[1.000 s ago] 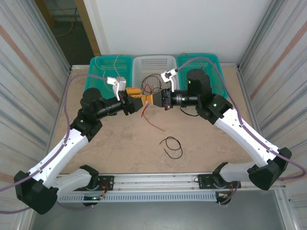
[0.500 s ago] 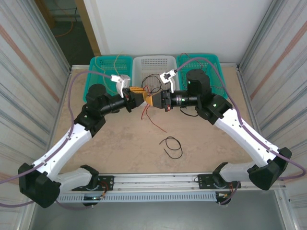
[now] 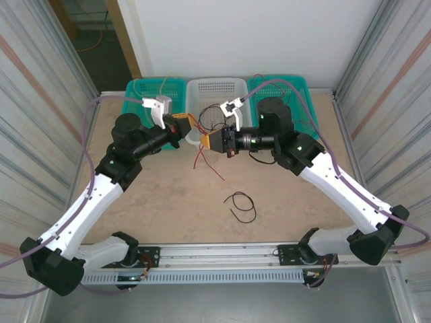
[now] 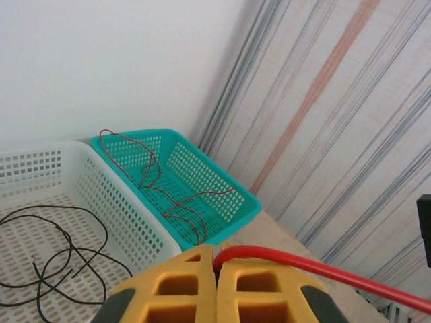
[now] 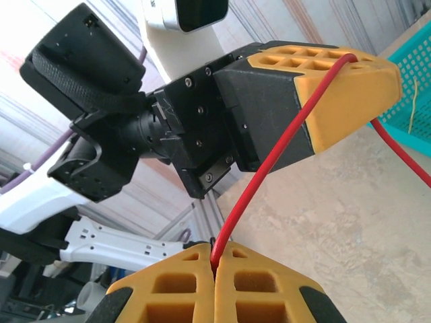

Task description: Untangle the cables

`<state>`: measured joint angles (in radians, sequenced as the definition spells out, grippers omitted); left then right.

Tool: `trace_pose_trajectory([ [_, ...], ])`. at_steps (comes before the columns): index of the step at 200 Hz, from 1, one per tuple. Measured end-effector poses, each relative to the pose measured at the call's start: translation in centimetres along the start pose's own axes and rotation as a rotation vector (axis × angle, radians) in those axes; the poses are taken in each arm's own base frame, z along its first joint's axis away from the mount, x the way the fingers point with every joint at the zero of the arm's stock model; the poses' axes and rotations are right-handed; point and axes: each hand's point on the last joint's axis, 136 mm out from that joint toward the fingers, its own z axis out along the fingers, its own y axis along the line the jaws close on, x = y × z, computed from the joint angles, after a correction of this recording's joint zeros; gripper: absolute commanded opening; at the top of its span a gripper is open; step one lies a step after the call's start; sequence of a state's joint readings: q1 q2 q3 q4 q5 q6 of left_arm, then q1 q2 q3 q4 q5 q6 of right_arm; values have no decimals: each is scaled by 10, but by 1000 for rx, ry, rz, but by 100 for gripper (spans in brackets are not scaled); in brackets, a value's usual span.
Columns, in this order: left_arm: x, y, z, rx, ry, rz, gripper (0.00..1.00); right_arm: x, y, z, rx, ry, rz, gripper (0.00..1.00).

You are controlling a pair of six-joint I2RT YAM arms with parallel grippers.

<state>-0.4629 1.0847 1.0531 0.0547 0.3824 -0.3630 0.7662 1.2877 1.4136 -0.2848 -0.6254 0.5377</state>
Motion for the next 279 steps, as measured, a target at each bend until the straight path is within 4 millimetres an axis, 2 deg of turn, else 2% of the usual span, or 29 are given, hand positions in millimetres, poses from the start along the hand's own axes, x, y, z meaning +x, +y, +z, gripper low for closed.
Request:
trace_pose_trajectory([
  [26, 5, 6, 0, -16, 22, -29, 0, -4, -4, 0, 34, -20, -18, 0],
  [51, 10, 11, 1, -28, 26, -59, 40, -8, -11, -3, 60, -32, -19, 0],
  [69, 15, 29, -1, -88, 29, -93, 52, -16, -14, -11, 76, -55, -22, 0],
  [85, 17, 39, -3, -130, 28, -110, 55, -32, -17, -21, 100, -96, -29, 0],
  [109, 24, 49, -5, -179, 41, -128, 56, -67, -23, -45, 163, -197, -66, 0],
  [136, 43, 60, -10, -233, 82, -152, 54, -108, -35, -79, 263, -330, -104, 0],
  [154, 58, 66, -18, -267, 105, -174, 54, -131, -50, -102, 340, -405, -109, 0],
  [184, 88, 65, -23, -290, 167, -215, 51, -166, -89, -135, 475, -499, -93, 0],
  [203, 108, 56, -21, -275, 223, -227, 43, -183, -122, -149, 553, -532, -69, 0],
  [228, 130, 46, -21, -256, 293, -234, 36, -194, -174, -164, 654, -538, -13, 0],
  [256, 136, 42, -21, -247, 319, -239, 35, -205, -239, -185, 772, -538, 59, 0],
  [279, 138, 42, -22, -247, 329, -242, 35, -200, -287, -199, 845, -518, 124, 0],
])
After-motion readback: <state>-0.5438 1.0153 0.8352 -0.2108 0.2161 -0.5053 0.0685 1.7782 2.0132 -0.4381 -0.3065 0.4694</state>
